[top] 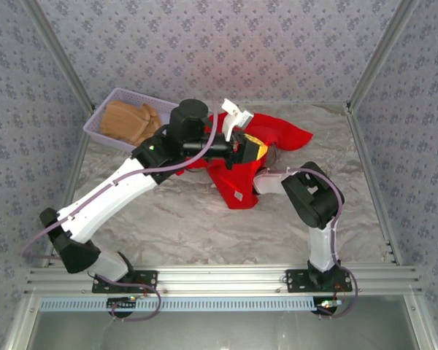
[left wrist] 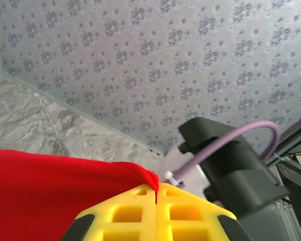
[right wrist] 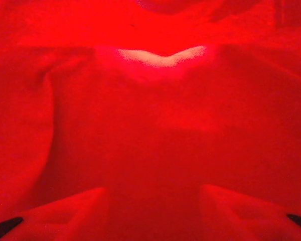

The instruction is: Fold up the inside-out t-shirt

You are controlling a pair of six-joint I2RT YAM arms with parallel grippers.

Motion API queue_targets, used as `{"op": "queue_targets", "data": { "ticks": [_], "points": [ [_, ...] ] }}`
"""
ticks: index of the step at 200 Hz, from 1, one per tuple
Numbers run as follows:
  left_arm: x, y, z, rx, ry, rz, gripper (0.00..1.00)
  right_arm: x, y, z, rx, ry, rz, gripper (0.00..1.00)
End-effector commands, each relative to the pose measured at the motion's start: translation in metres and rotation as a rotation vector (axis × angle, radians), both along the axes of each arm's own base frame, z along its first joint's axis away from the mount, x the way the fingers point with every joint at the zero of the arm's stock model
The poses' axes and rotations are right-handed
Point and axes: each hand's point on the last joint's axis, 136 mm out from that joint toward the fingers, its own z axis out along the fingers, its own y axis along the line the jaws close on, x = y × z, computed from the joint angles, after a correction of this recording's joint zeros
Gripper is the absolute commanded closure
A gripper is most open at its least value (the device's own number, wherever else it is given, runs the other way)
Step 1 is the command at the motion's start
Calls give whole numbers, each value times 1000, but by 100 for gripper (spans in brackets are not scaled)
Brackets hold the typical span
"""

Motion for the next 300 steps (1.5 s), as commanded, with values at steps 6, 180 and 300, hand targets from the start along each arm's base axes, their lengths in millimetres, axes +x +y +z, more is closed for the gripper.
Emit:
{"op": "queue_targets", "data": {
  "ticks": [6, 180, 300],
  "points": [
    [-25, 14, 36, -95, -78, -61, 100, 0, -11, -26, -69, 114, -19, 43],
    [85, 141, 48, -58, -225, 654, 100, -49, -36, -46, -18, 510, -29, 100],
    [218, 160, -259, 489, 188, 895, 100, -106, -14, 224, 489, 13, 424, 100]
  ]
}}
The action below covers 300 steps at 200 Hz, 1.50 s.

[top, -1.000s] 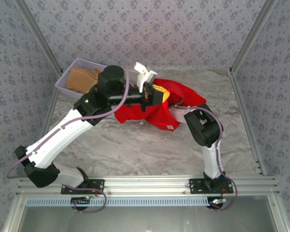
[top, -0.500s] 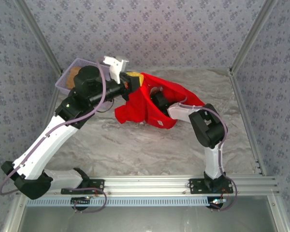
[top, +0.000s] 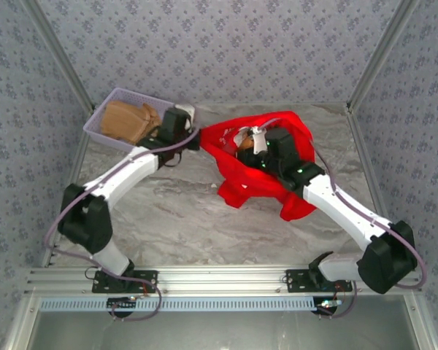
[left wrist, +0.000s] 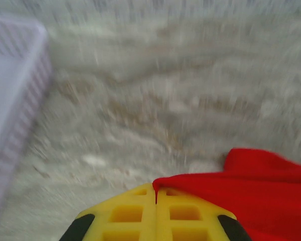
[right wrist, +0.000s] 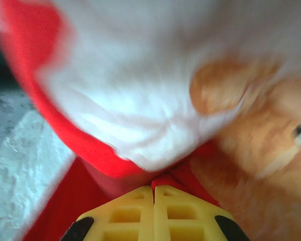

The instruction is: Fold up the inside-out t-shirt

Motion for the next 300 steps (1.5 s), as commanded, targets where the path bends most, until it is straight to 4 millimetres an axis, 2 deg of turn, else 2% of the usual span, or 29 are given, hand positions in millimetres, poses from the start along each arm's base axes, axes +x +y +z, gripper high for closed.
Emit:
{"op": "queue_targets", "data": {
  "ticks": [1, 18, 27, 31, 33, 43, 56, 73, 88, 108, 144, 166, 182, 198, 206, 210, 219, 232, 248, 263, 277, 300],
  "points": [
    [-7, -9, -13, -77, 28, -23, 100, 12, 7, 40, 155, -67, 42, 100],
    [-14, -23, -20, -138, 77, -70, 100, 17, 33, 35, 159, -43, 93, 100],
    [-15, -27, -17, -161, 83, -87, 100, 18, 47, 23, 97, -22, 109, 100],
    [-15, -28, -15, -167, 80, -90, 100, 16, 53, 12, 61, -7, 123, 100],
    [-15, -28, -15, -168, 79, -90, 100, 17, 56, 20, 62, -21, 131, 100],
    [-13, -24, -11, -170, 71, -81, 100, 10, 67, 20, 45, -16, 171, 100],
    [-11, -10, -12, -155, 74, -43, 100, 9, 58, 31, 61, -43, 159, 100],
    [-9, 17, -21, -133, 72, 44, 100, 14, 32, 61, 94, -106, 100, 100],
    [-12, 32, -30, -140, 77, 94, 100, 16, 13, 97, 162, -173, 61, 100],
    [-20, 36, -37, -176, 72, 112, 100, 21, 2, 142, 291, -228, 54, 100],
    [-42, 49, -56, -199, 89, 154, 100, 27, -21, 240, 454, -360, 34, 100],
    [-59, 52, -85, -205, 155, 161, 100, 20, -27, 287, 492, -440, 47, 100],
    [-76, 44, -113, -190, 224, 121, 100, 15, -32, 303, 495, -469, 54, 100],
    [-93, 34, -126, -193, 267, 43, 100, 14, -30, 301, 484, -466, 80, 100],
    [-97, 31, -121, -222, 251, 19, 91, 12, -25, 296, 465, -454, 117, 100],
    [-98, 30, -115, -243, 233, 11, 84, 12, -22, 290, 447, -441, 136, 100],
    [-98, 30, -95, -294, 165, 5, 64, 7, -15, 277, 402, -417, 196, 100],
    [-97, 35, -56, -357, 46, 15, 44, 2, -8, 253, 339, -375, 261, 100],
    [-98, 42, -12, -410, -75, 27, 27, -1, -7, 227, 277, -342, 295, 100],
    [-101, 40, 20, -458, -134, -3, 21, -5, -3, 210, 266, -314, 334, 100],
    [-103, 26, 44, -519, -143, -72, 18, -10, 0, 200, 263, -296, 373, 100],
    [-99, 2, 68, -618, -93, -153, 17, -14, 0, 177, 230, -264, 403, 100]
  ]
}}
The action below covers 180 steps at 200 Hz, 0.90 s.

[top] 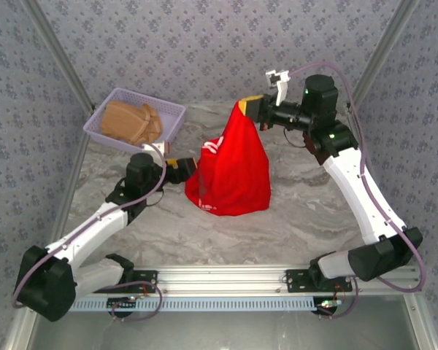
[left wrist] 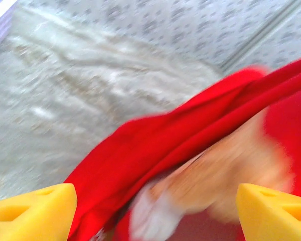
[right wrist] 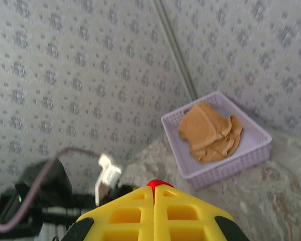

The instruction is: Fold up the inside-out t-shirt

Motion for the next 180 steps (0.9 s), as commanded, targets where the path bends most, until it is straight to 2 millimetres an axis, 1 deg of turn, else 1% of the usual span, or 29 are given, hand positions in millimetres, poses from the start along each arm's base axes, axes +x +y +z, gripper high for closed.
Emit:
{"op": "queue_targets", "data": {
  "ticks": [1, 7, 19, 37, 46, 53, 65, 73, 88, 98, 99, 100, 103, 111, 126, 130, 132, 141, 147, 154, 160, 166, 173, 180],
  "points": [
    [2, -27, 28, -112, 11, -114, 17, -18, 0, -7, -39, -47, 87, 100],
    [2, -33, 31, -125, 19, -132, 17, -20, -1, -14, -54, -39, 88, 100],
    [4, -47, 26, -99, 60, -165, 16, -20, -8, -29, -72, -14, 59, 100],
    [-1, -71, 2, 14, 134, -234, 16, -19, -17, -55, -65, 48, 23, 100],
    [-3, -81, -9, 12, 161, -269, 17, -20, -21, -64, -60, 73, 8, 100],
    [-4, -89, -14, -6, 172, -301, 19, -21, -23, -71, -59, 88, 7, 100],
    [-4, -101, -23, -20, 204, -344, 25, -23, -25, -81, -61, 110, -1, 100],
    [-3, -108, -30, -2, 224, -365, 30, -24, -26, -84, -59, 115, -5, 100],
    [3, -112, -50, 57, 259, -361, 36, -27, -28, -79, -48, 106, -4, 100],
    [10, -111, -58, 83, 258, -346, 39, -30, -29, -75, -44, 98, -3, 100],
    [11, -112, -58, 85, 257, -346, 40, -30, -29, -83, -49, 115, -3, 100],
    [11, -112, -59, 87, 257, -345, 40, -31, -30, -85, -50, 121, -2, 100],
    [13, -112, -62, 95, 256, -342, 41, -32, -30, -89, -52, 128, -1, 100],
    [18, -115, -65, 103, 261, -341, 45, -35, -30, -90, -51, 129, 0, 100],
    [23, -127, -63, 72, 264, -380, 56, -41, -32, -91, -49, 126, 1, 100],
    [24, -130, -62, 61, 268, -390, 62, -42, -33, -93, -49, 127, -1, 100],
    [24, -132, -62, 54, 271, -395, 66, -42, -34, -93, -49, 126, -4, 100],
    [27, -137, -54, 19, 262, -421, 82, -44, -37, -97, -56, 131, -20, 100],
    [29, -138, -45, -3, 247, -428, 89, -44, -41, -100, -64, 135, -41, 100],
    [35, -133, -28, -36, 210, -420, 96, -44, -47, -104, -72, 140, -70, 100],
    [42, -124, -7, -74, 160, -398, 100, -42, -55, -106, -81, 145, -117, 100],
    [49, -112, 19, -124, 103, -366, 100, -35, -66, -107, -84, 155, -188, 100],
    [52, -97, 56, -190, 11, -337, 100, -28, -81, -103, -79, 160, -274, 100],
    [52, -79, 95, -253, -88, -306, 100, -23, -94, -92, -68, 141, -344, 100]
  ]
}}
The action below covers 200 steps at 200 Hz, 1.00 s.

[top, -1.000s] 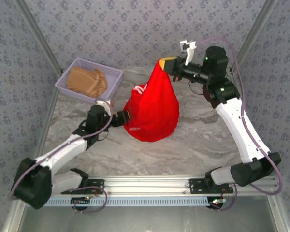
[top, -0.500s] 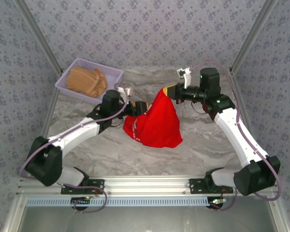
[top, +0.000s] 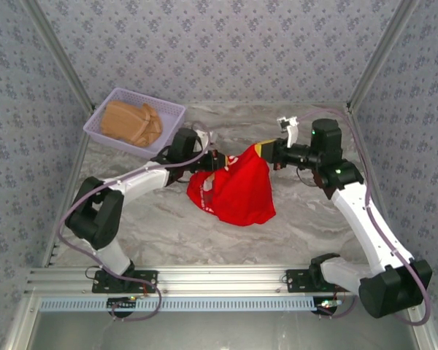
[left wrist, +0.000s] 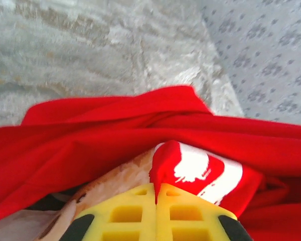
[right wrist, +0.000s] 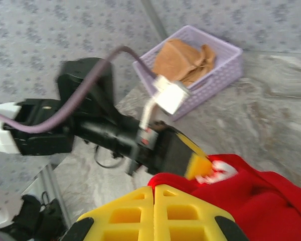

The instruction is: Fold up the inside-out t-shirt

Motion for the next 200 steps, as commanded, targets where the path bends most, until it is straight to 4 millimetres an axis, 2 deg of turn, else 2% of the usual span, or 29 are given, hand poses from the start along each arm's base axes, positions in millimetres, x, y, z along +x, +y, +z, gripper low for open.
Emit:
{"op": "queue_targets", "data": {
  "ticks": [1, 16, 25, 35, 41, 49, 60, 72, 83, 88, 104, 111, 118, 127, 134, 141, 158, 168, 182, 200],
  "points": [
    [16, 42, 149, -296, -319, 91, 100, 15, -41, 23, -1, -44, -235, 100],
    [3, 77, 221, -405, -502, 161, 100, 15, -59, 66, 40, -166, -332, 100],
    [-8, 94, 253, -445, -589, 194, 100, 12, -65, 92, 78, -236, -372, 100],
    [-23, 108, 282, -473, -676, 214, 100, 9, -70, 108, 83, -279, -399, 100],
    [-31, 113, 291, -474, -708, 219, 100, 8, -73, 112, 75, -290, -415, 100],
    [-39, 116, 295, -459, -734, 218, 100, 10, -78, 106, 48, -282, -441, 100],
    [-47, 118, 290, -442, -738, 207, 100, 13, -86, 86, 1, -235, -489, 100],
    [-52, 118, 269, -418, -711, 198, 100, 17, -97, 43, -65, -116, -557, 100],
    [-55, 117, 237, -380, -659, 193, 100, 14, -107, -2, -126, 3, -615, 100],
    [-56, 117, 221, -359, -631, 186, 100, 11, -112, -30, -160, 71, -646, 100],
    [-64, 113, 153, -272, -502, 167, 100, -7, -126, -107, -252, 264, -718, 100],
    [-71, 109, 117, -220, -439, 151, 100, -16, -131, -137, -290, 335, -738, 95],
    [-80, 106, 81, -159, -372, 140, 100, -24, -134, -160, -310, 389, -745, 90],
    [-92, 103, 40, -86, -297, 128, 100, -32, -129, -180, -310, 435, -720, 83],
    [-103, 101, 11, -45, -234, 115, 100, -36, -124, -189, -301, 457, -694, 77],
    [-113, 99, -9, -20, -182, 98, 97, -37, -118, -191, -293, 461, -669, 72],
    [-133, 101, -43, 61, -94, 88, 87, -32, -98, -186, -303, 441, -581, 61],
    [-143, 103, -55, 109, -70, 82, 81, -28, -86, -180, -353, 407, -541, 59],
    [-150, 110, -62, 147, -41, 95, 73, -22, -54, -172, -413, 329, -444, 55],
    [-146, 120, -57, 168, -60, 145, 57, -12, -9, -171, -422, 288, -319, 51]
  ]
}}
